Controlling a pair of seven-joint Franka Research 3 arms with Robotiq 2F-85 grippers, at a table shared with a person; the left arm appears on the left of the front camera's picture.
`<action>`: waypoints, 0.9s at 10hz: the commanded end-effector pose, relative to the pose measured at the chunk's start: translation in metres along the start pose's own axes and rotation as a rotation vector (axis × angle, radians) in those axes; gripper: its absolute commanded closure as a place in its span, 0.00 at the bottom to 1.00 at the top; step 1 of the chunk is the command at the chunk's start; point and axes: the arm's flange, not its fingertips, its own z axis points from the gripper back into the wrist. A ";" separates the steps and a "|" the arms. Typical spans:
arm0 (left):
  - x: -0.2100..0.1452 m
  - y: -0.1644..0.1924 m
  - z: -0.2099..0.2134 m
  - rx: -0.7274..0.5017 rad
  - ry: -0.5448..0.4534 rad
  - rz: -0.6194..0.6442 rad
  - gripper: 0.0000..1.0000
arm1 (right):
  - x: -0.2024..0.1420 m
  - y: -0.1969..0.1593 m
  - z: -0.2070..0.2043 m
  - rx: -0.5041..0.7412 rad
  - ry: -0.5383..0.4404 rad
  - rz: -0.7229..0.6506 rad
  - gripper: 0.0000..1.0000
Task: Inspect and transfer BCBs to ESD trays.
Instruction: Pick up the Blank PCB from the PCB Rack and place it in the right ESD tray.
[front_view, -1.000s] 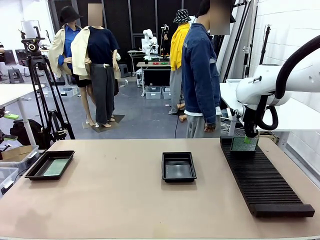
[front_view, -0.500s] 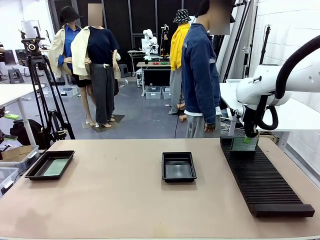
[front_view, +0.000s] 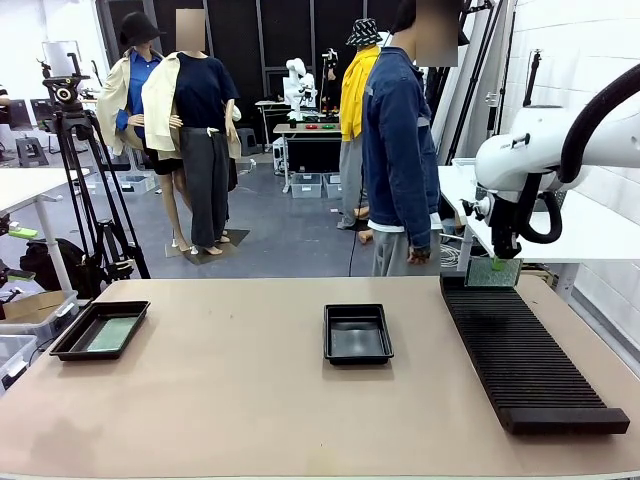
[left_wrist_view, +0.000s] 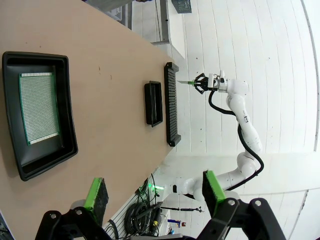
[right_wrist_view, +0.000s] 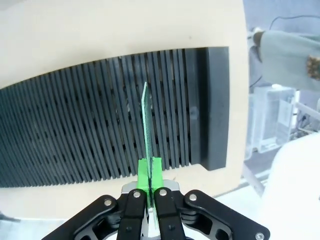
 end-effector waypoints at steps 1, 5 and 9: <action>-0.001 -0.003 0.000 0.008 -0.006 0.007 0.00 | 0.010 0.012 0.014 0.003 0.052 -0.010 1.00; -0.001 -0.003 0.000 0.008 -0.006 0.007 0.00 | 0.029 0.042 0.057 -0.004 0.054 -0.053 1.00; -0.001 -0.003 0.000 0.008 -0.006 0.007 0.00 | 0.049 0.080 0.088 0.012 0.062 -0.146 1.00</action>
